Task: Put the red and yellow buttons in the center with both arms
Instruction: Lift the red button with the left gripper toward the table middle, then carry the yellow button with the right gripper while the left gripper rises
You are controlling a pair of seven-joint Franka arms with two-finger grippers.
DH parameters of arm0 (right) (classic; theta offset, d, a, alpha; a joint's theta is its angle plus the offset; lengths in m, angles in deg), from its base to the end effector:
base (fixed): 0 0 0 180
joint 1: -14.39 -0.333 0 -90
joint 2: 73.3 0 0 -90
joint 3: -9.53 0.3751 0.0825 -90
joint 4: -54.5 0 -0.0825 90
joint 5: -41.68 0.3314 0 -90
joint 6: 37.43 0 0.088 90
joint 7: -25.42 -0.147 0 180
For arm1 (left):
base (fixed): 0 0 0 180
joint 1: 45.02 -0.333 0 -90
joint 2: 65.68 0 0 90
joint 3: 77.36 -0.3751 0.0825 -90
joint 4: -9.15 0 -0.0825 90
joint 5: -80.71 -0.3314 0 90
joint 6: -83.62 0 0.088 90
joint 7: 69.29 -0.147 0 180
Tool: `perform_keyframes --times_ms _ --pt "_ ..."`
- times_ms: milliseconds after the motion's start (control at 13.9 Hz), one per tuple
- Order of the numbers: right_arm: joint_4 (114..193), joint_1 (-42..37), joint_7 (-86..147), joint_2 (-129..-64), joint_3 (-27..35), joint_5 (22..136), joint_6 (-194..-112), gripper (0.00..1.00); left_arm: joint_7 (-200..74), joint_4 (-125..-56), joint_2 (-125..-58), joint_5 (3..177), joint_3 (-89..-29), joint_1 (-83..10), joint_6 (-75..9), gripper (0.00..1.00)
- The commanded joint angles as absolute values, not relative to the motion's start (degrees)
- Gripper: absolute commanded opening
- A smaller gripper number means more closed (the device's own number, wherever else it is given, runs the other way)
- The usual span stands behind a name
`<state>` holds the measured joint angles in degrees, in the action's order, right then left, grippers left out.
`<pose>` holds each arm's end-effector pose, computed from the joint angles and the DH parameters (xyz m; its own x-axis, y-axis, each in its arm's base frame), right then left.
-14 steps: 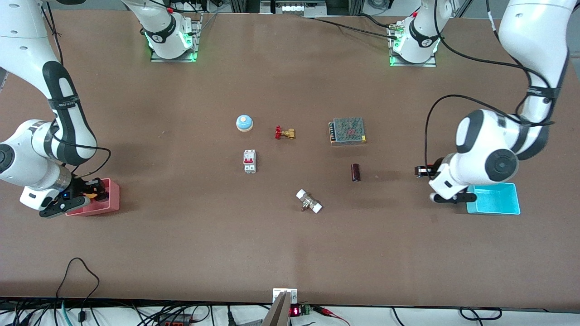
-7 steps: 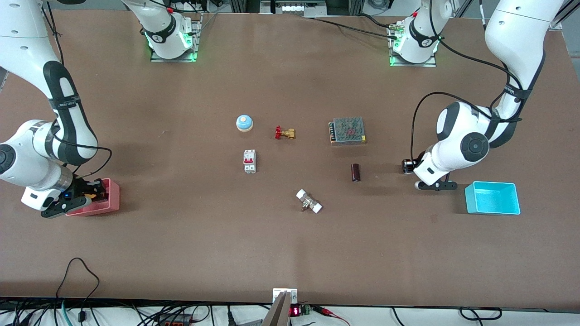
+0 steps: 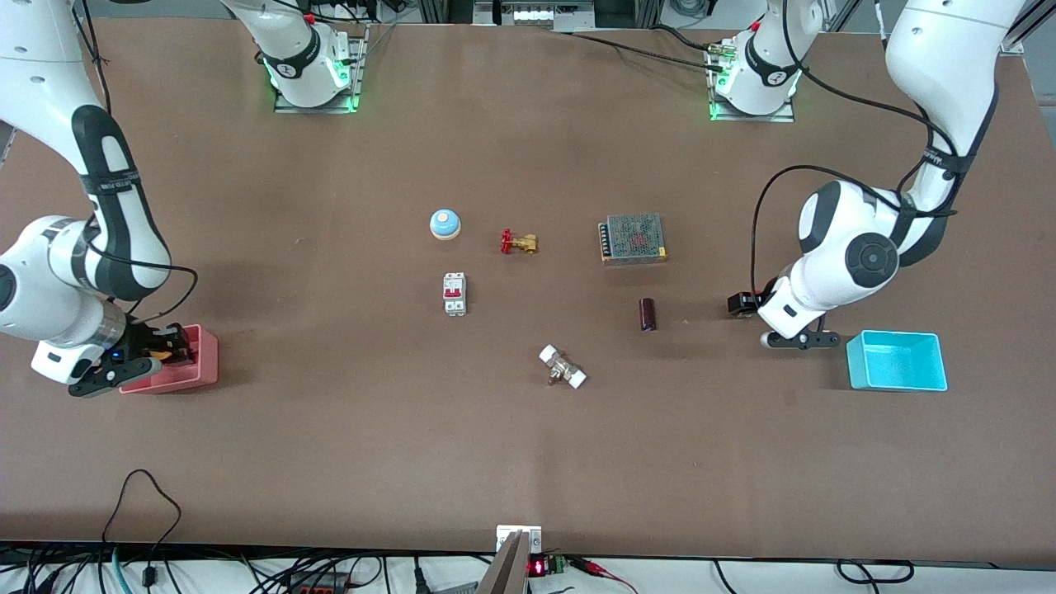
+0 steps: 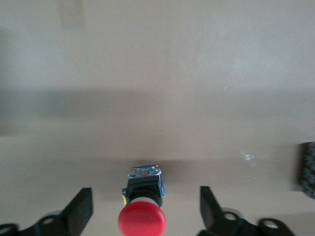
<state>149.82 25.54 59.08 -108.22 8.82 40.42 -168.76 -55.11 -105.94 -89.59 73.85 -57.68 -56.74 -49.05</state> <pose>0.6649 -0.1395 0.2970 0.9222 0.3868 0.0024 0.3866 -0.9218 0.0303 0.5760 -0.0627 0.3030 0.9949 0.0433 -0.0911 0.0467 -0.9983 0.0347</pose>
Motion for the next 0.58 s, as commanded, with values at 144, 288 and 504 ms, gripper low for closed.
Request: perform_keyframes --times_ms 144,288,504 --pt "150.1 21.9 47.8 -95.5 11.5 41.0 -150.6 0.15 -54.5 -88.9 -86.2 72.9 -57.1 -57.0 -24.9 1.0" --pt "150.5 18.2 37.7 -93.3 13.6 41.0 -146.6 0.15 -55.1 -81.3 -85.6 72.9 -56.8 -57.0 -15.7 1.0" --pt "153.6 13.9 24.4 -93.6 17.3 40.2 -152.4 0.15 -55.3 -70.5 -85.6 72.9 -55.4 -57.1 -5.9 1.0"
